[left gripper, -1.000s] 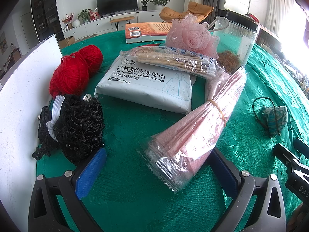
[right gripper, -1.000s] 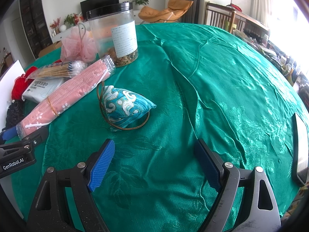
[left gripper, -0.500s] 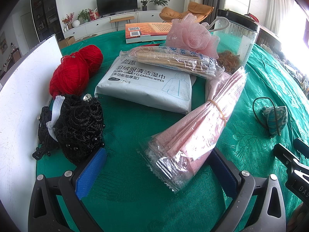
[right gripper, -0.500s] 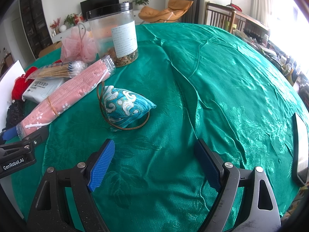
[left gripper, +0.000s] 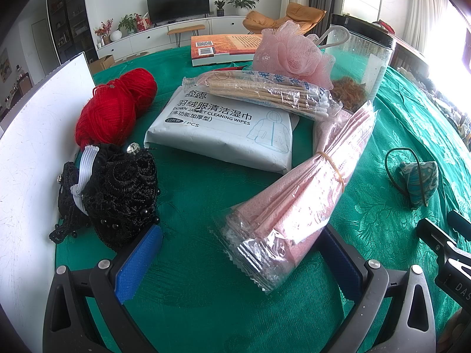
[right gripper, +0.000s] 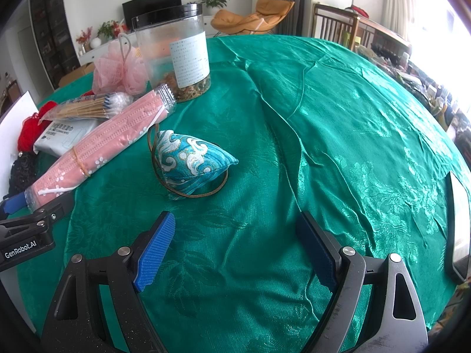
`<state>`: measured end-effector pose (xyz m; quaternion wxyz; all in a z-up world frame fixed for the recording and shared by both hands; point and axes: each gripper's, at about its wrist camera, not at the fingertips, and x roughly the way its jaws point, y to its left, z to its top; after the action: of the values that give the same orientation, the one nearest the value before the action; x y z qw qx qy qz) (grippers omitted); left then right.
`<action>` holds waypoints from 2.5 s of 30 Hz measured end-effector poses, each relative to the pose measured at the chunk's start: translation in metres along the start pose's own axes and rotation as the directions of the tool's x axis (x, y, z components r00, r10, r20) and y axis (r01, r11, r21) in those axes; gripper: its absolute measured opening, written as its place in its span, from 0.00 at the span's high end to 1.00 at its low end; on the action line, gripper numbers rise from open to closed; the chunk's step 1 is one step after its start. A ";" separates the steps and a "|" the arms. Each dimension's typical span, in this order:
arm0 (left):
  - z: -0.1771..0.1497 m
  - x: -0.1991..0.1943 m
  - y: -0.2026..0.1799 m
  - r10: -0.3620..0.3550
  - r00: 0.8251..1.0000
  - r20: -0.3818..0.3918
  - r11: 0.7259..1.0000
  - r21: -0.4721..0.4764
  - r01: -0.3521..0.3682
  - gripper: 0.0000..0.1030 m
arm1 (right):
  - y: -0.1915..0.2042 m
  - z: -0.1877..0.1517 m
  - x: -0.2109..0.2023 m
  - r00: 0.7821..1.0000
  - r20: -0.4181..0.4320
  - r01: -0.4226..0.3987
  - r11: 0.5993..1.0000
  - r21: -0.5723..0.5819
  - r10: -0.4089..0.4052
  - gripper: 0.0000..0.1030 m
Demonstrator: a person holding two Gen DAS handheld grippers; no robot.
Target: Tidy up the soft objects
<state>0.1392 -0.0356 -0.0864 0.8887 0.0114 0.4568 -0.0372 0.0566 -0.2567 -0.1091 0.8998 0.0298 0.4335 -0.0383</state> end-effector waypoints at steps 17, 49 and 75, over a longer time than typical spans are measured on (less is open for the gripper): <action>0.000 0.000 0.000 0.000 1.000 0.000 1.000 0.000 0.000 0.00 | -0.006 0.027 -0.021 0.974 0.041 -0.221 0.973 -0.063 0.224 0.17; 0.045 -0.088 0.015 -0.363 0.932 0.005 0.930 -0.064 0.363 0.61 | -0.106 0.176 -0.016 0.943 0.093 -0.332 0.901 0.279 0.319 0.51; -0.068 -0.223 0.263 0.082 0.980 0.179 0.942 -0.335 -0.017 0.01 | 0.237 0.062 -0.130 0.723 -0.122 -0.691 0.709 -0.138 0.680 0.26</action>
<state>-0.0255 0.2429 0.0520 0.9182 -0.1304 0.3688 0.0618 0.0467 -0.0203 0.0357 0.8349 0.1111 0.4207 0.3372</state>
